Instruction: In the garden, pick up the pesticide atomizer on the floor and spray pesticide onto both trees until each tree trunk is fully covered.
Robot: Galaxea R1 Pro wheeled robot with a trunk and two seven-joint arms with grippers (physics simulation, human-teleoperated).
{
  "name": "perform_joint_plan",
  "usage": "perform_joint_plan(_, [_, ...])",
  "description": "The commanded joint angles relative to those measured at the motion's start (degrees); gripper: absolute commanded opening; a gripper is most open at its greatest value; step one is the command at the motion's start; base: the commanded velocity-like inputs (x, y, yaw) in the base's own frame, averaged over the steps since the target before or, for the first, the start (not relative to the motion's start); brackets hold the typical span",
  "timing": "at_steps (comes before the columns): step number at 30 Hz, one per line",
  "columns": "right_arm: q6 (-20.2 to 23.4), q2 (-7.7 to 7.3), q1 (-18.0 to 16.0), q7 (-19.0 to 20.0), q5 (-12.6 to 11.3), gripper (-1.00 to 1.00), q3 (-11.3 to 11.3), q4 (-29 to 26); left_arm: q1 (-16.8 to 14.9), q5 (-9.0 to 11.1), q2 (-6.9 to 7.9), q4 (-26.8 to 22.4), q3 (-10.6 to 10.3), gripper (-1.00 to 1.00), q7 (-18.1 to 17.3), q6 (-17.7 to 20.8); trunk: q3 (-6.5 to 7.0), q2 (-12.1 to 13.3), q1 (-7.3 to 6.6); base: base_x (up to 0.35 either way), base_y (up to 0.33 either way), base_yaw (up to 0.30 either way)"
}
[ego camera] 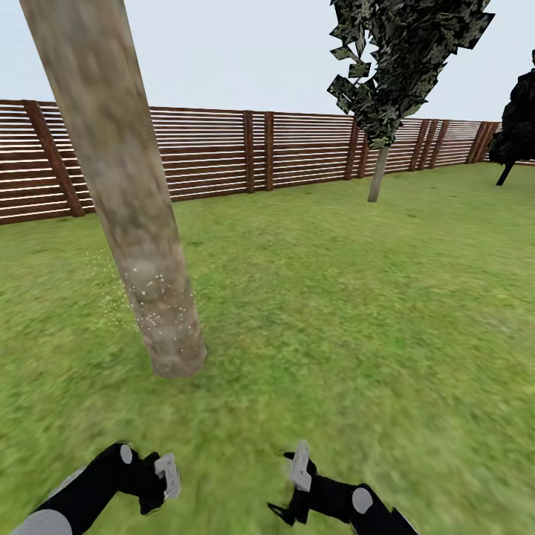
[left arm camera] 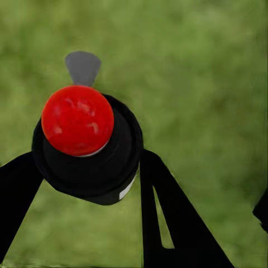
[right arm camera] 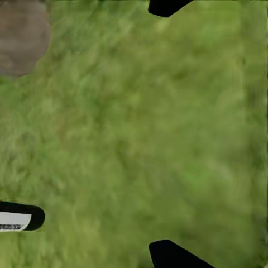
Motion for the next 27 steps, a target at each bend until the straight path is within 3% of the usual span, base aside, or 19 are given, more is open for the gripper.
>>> perform_joint_plan(1, [0.0,-1.28,0.0,-4.8,-0.2,1.00,-0.1,2.7,0.0,0.8,-0.29,3.4,3.5,-1.00,4.0,-2.4,0.01,0.0,0.00,0.000,0.000,0.000])
perform_joint_plan(2, [-0.1,-2.07,0.1,-10.4,-0.3,1.00,-0.1,6.5,0.0,2.3,-0.45,7.1,7.1,-1.00,7.9,-6.4,0.01,0.0,0.00,0.000,0.000,0.000])
perform_joint_plan(3, [-0.1,-2.57,0.1,-16.8,-0.4,1.00,-0.2,11.1,0.0,4.9,-0.51,11.3,11.1,-1.00,11.4,-10.4,0.01,0.0,0.00,0.000,0.000,0.000])
perform_joint_plan(4, [-0.2,-3.21,0.2,-26.6,-0.6,1.00,-0.2,17.9,0.1,9.5,-0.44,17.5,15.4,-1.00,16.0,-15.0,0.01,0.0,0.00,0.000,0.000,0.000])
perform_joint_plan(6, [-0.5,-3.54,0.3,-37.6,-1.8,1.00,-0.3,23.4,0.4,14.0,-0.47,22.8,18.0,-1.00,22.1,-19.9,0.01,0.0,0.00,0.000,0.000,0.000])
perform_joint_plan(7, [-1.4,-3.61,0.4,-43.0,-4.9,1.00,-0.3,24.9,1.6,15.6,-0.62,24.3,18.7,-1.00,26.4,-22.9,0.01,0.0,0.00,0.000,0.000,0.000])
perform_joint_plan(8, [-3.4,-3.65,0.5,-46.6,-10.2,1.00,-0.2,25.8,3.2,16.9,-1.03,25.1,19.1,-1.00,30.0,-25.5,0.01,0.0,0.00,0.000,0.000,0.000])
perform_joint_plan(9, [-5.5,-3.67,0.5,-48.4,-16.1,1.00,-0.2,26.4,4.7,19.1,-1.52,25.5,19.4,-1.00,33.3,-27.4,0.01,0.0,0.00,0.000,0.000,0.000])
perform_joint_plan(10, [-7.0,-3.79,0.7,-49.6,-21.3,1.00,-0.2,26.7,7.1,24.0,-1.80,25.8,19.5,-1.00,37.3,-29.1,0.01,0.0,0.00,0.000,0.000,0.000])
perform_joint_plan(11, [-7.6,-3.97,1.2,-50.1,-23.6,1.00,-0.2,26.8,8.9,28.5,-1.78,25.9,19.6,-1.00,39.9,-30.4,0.01,0.0,0.00,0.000,0.000,0.000])
perform_joint_plan(12, [-7.8,-4.00,1.6,-50.3,-24.3,1.00,-0.1,26.9,9.9,31.6,-1.74,25.9,19.6,-1.00,40.9,-31.3,0.01,0.0,0.00,0.000,0.000,0.000])
perform_joint_plan(14, [-8.0,-3.83,2.1,-50.4,-25.0,1.00,-0.1,27.0,10.9,36.0,-1.84,26.0,19.6,-1.00,41.8,-32.0,0.01,0.0,0.00,0.000,0.000,0.000])
perform_joint_plan(18, [-8.0,-3.82,2.6,-50.5,-25.2,1.00,-0.1,27.0,11.3,39.0,-2.29,27.4,19.6,-1.00,42.2,-32.3,0.01,0.0,0.00,0.000,0.000,0.000])
perform_joint_plan(27, [-7.8,-2.85,2.6,-50.1,-25.0,1.00,0.0,27.1,11.3,39.3,-2.30,27.4,19.6,-1.00,42.2,-32.4,0.01,0.0,0.00,0.000,0.000,0.000])
